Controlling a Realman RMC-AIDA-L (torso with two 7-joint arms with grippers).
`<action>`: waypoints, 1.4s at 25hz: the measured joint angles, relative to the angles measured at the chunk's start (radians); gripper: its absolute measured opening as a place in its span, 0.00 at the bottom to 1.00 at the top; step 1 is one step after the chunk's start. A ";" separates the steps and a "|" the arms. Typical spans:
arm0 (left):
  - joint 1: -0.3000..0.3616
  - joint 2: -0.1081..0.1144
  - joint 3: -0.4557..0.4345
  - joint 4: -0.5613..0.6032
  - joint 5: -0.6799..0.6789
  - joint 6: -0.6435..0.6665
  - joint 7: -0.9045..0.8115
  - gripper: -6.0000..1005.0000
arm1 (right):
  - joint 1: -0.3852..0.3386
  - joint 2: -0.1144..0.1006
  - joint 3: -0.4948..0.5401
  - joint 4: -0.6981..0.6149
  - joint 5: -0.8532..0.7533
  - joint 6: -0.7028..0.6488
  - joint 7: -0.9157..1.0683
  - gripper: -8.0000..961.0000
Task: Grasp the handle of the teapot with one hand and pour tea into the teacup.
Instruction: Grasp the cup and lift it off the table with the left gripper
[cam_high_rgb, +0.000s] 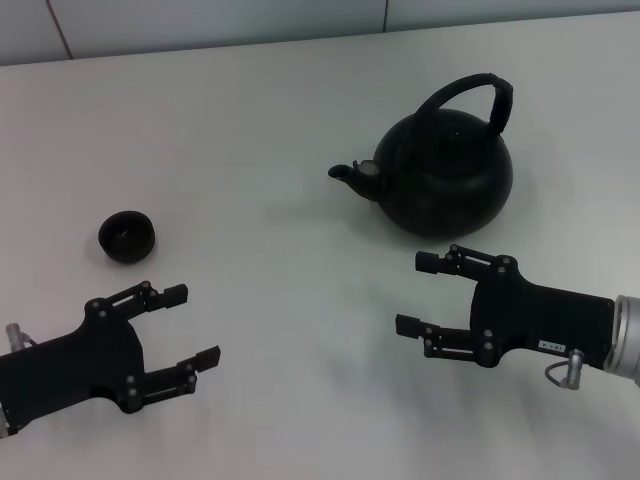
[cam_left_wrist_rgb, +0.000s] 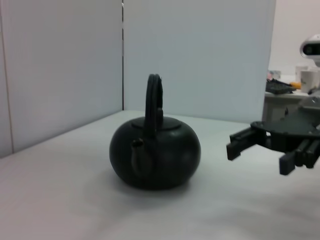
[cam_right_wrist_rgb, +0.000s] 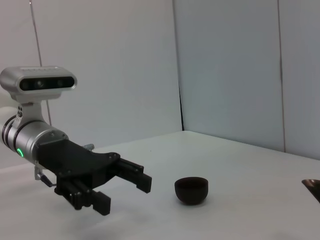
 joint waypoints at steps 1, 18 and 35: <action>0.002 0.000 0.000 -0.003 -0.011 0.000 0.003 0.80 | 0.000 0.000 0.000 0.000 0.000 0.000 0.000 0.83; 0.014 -0.003 -0.187 -0.099 -0.100 -0.106 0.096 0.79 | -0.005 -0.002 0.001 -0.004 0.000 0.001 0.000 0.83; 0.015 -0.004 -0.263 -0.121 -0.125 -0.280 0.188 0.78 | 0.000 -0.004 0.002 -0.006 0.000 0.001 0.000 0.83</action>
